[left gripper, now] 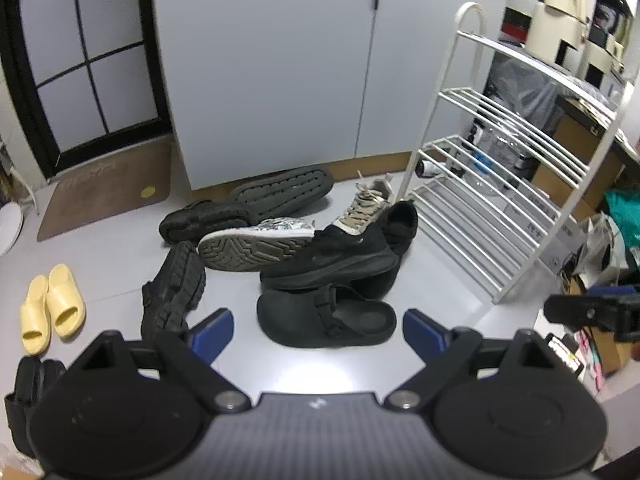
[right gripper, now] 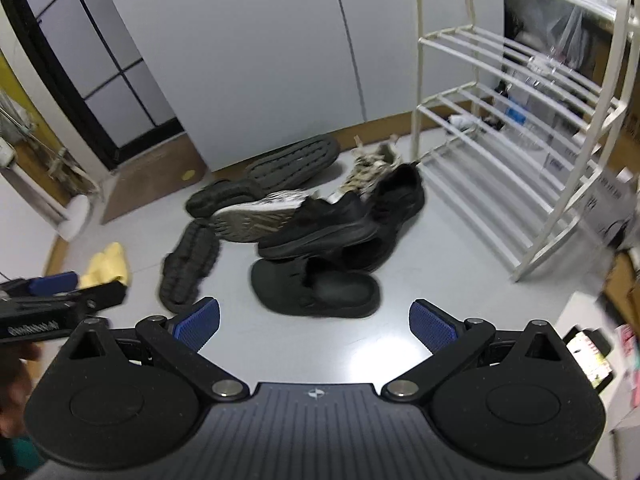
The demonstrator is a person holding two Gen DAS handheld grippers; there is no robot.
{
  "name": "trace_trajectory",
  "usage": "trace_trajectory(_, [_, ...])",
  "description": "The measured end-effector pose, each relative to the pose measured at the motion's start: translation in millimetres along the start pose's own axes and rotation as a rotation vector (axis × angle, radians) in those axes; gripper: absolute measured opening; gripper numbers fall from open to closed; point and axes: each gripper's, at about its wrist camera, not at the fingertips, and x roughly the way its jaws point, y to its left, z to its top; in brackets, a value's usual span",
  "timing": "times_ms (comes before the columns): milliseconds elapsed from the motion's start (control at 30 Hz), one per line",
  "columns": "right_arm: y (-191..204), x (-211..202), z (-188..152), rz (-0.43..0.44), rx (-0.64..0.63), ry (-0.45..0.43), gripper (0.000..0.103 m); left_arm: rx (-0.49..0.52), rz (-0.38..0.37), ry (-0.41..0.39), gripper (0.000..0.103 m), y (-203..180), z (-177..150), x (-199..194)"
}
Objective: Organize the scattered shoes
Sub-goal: 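Move the left gripper toward the black strapped clog in the shoe pile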
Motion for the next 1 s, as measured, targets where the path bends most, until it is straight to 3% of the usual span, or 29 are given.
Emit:
trace_trajectory(267, [13, -6, -10, -0.002, -0.045, -0.06, 0.103, 0.045, -0.006, -0.042, 0.089, -11, -2, -9])
trace_trajectory(567, [7, -9, 1, 0.073, -0.036, -0.067, 0.103, 0.067, 0.012, -0.05, 0.089, -23, -4, -6])
trace_trajectory(833, [8, -9, -1, 0.084, -0.029, -0.078, 0.103, 0.069, 0.016, -0.056, 0.089, -25, -2, -8])
trace_trajectory(1000, [16, -11, -3, 0.031, -0.085, -0.11, 0.103, 0.077, 0.016, -0.059, 0.089, -27, 1, -7])
